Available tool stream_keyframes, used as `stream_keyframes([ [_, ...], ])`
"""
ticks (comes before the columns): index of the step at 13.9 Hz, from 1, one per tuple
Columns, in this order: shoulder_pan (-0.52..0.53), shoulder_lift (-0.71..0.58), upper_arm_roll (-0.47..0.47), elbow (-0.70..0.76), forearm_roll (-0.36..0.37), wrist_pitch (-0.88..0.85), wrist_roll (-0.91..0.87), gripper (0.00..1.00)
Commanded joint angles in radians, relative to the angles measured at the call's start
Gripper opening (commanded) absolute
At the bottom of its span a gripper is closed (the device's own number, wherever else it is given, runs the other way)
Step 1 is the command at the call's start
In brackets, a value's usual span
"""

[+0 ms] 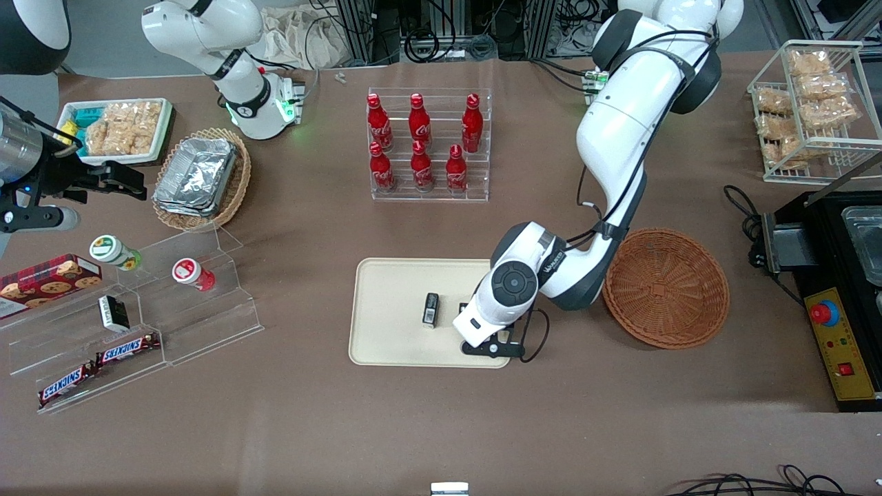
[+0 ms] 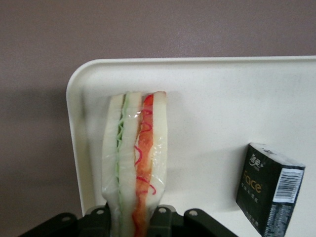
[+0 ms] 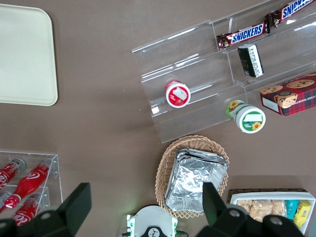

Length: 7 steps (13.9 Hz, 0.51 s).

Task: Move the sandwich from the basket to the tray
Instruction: 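Lower the sandwich onto the tray beside the black object and release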

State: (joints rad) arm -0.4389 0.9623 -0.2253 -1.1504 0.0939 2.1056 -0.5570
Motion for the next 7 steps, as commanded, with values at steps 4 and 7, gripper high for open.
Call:
stream_keyframes([
  [4,0.005,-0.063,0.017,-0.032,0.007,0.021,-0.015,1.00],
  [7,0.048,-0.195,0.018,-0.132,-0.002,0.007,-0.017,1.00],
])
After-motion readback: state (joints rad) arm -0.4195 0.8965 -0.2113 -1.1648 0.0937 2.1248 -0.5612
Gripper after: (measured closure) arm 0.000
